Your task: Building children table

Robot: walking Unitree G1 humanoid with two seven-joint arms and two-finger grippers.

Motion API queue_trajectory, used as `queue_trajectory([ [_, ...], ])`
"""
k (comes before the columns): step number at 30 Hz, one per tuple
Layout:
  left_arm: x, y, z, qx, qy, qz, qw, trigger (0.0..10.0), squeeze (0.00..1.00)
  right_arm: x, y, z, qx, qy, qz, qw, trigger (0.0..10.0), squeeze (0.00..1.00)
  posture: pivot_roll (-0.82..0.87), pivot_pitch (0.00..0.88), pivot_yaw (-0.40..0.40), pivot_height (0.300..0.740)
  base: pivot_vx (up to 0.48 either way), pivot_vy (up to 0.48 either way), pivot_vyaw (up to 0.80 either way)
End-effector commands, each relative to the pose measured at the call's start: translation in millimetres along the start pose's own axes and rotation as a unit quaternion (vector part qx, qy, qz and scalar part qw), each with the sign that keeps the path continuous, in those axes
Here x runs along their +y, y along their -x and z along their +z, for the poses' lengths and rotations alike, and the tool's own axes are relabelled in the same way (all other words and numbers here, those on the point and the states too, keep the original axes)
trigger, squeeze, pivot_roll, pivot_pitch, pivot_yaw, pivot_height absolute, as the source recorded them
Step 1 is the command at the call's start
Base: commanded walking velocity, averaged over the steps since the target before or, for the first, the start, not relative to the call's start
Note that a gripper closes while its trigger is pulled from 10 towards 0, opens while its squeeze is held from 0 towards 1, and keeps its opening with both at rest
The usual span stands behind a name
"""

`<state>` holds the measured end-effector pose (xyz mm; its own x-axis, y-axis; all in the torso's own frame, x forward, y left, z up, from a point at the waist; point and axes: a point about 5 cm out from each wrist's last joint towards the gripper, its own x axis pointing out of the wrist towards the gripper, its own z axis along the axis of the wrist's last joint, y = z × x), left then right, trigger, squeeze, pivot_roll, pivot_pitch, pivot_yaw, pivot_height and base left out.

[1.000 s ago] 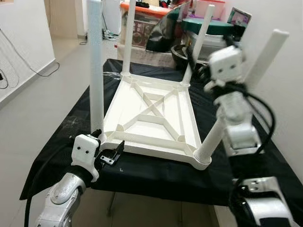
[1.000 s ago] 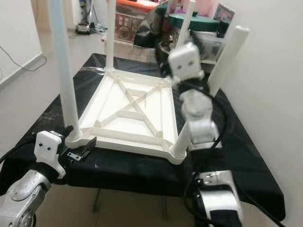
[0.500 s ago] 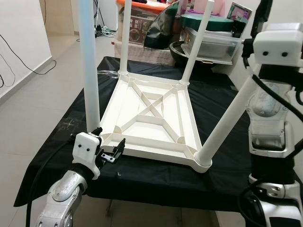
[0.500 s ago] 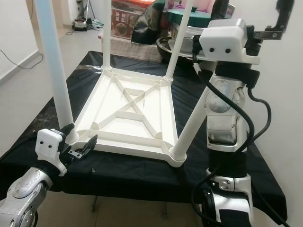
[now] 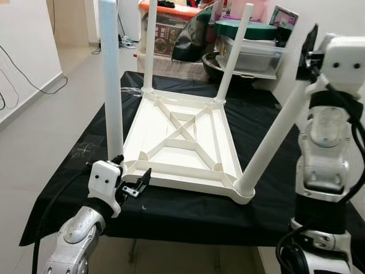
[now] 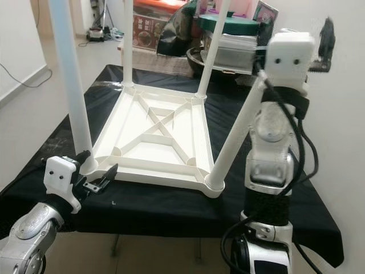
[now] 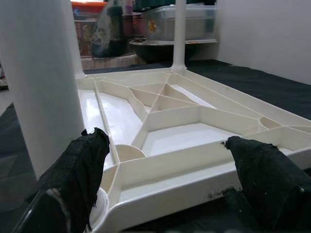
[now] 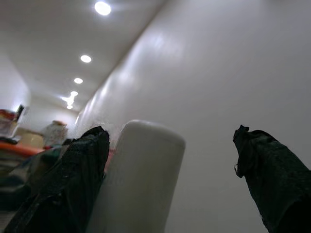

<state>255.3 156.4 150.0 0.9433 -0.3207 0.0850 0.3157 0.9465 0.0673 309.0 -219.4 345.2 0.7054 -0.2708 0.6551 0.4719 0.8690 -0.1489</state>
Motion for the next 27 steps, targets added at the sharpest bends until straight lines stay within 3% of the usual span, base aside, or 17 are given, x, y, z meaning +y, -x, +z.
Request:
queue_trajectory([
  [1,-4.7,-1.8,-2,0.0,0.007,-0.009,1.0,10.0,0.0,-10.8,-2.4,-11,0.048,-0.017,0.0,0.999,4.4,0.0,0.03,0.0,-0.12,0.74,0.0,0.0,0.0],
  [3,-5.0,-2.1,-2,0.0,0.008,-0.009,1.0,10.0,0.0,-12.9,-3.3,-15,0.071,-0.032,0.012,0.997,4.4,0.0,0.03,0.0,-0.12,0.74,0.0,0.0,0.0],
  [4,-5.2,-2.6,-2,-0.001,0.009,-0.009,1.0,10.0,0.0,-11.3,-3.1,-25,0.13,-0.064,0.058,0.988,10.0,0.0,0.02,0.0,-0.116,0.74,0.0,0.0,0.0],
  [7,-5.4,-3.2,-3,-0.001,0.01,-0.01,1.0,10.0,0.0,-6.5,-2.7,-30,0.164,-0.097,0.1,0.977,9.9,0.0,0.01,0.0,-0.116,0.74,0.0,0.0,0.0],
  [8,-5.3,-3.6,-2,-0.002,0.01,-0.011,1.0,10.0,0.0,-4.5,-3.9,-30,0.178,-0.118,0.116,0.97,4.8,0.0,0.01,0.0,-0.117,0.74,0.0,0.0,0.0],
  [10,-5.2,-3.9,-2,-0.002,0.011,-0.011,1.0,10.0,0.0,-3.1,-4.8,-30,0.187,-0.131,0.126,0.965,4.8,0.0,0.01,0.0,-0.117,0.74,0.0,0.0,0.0],
  [11,-5.3,-4.1,-2,-0.003,0.011,-0.011,1.0,10.0,0.0,-3.9,-7.2,-29,0.194,-0.142,0.13,0.962,2.1,0.0,0.01,0.0,-0.117,0.74,0.0,0.0,0.0],
  [13,-5.5,-4.2,-2,-0.003,0.012,-0.011,1.0,10.0,0.0,-4.9,-8.7,-28,0.199,-0.149,0.131,0.96,2.1,0.0,0.01,0.0,-0.118,0.74,0.0,0.0,0.0],
  [14,-5.7,-4.3,-2,-0.003,0.012,-0.01,1.0,10.0,0.0,-6.1,-10.7,-29,0.212,-0.16,0.13,0.955,0.0,0.0,0.01,0.0,-0.12,0.74,0.0,0.0,0.0],
  [23,-5.0,-4.7,-2,-0.004,0.017,-0.007,1.0,10.0,0.0,-12.7,-19.1,-19,0.227,-0.187,0.155,0.943,0.0,0.0,0.0,0.0,-0.12,0.74,0.0,0.0,0.0],
  [27,-5.3,-4.8,-2,-0.003,0.018,-0.008,1.0,10.0,0.0,-7.8,-14.0,-25,0.283,-0.238,0.155,0.916,0.0,0.0,0.0,0.0,-0.122,0.74,0.0,0.0,0.0],
])
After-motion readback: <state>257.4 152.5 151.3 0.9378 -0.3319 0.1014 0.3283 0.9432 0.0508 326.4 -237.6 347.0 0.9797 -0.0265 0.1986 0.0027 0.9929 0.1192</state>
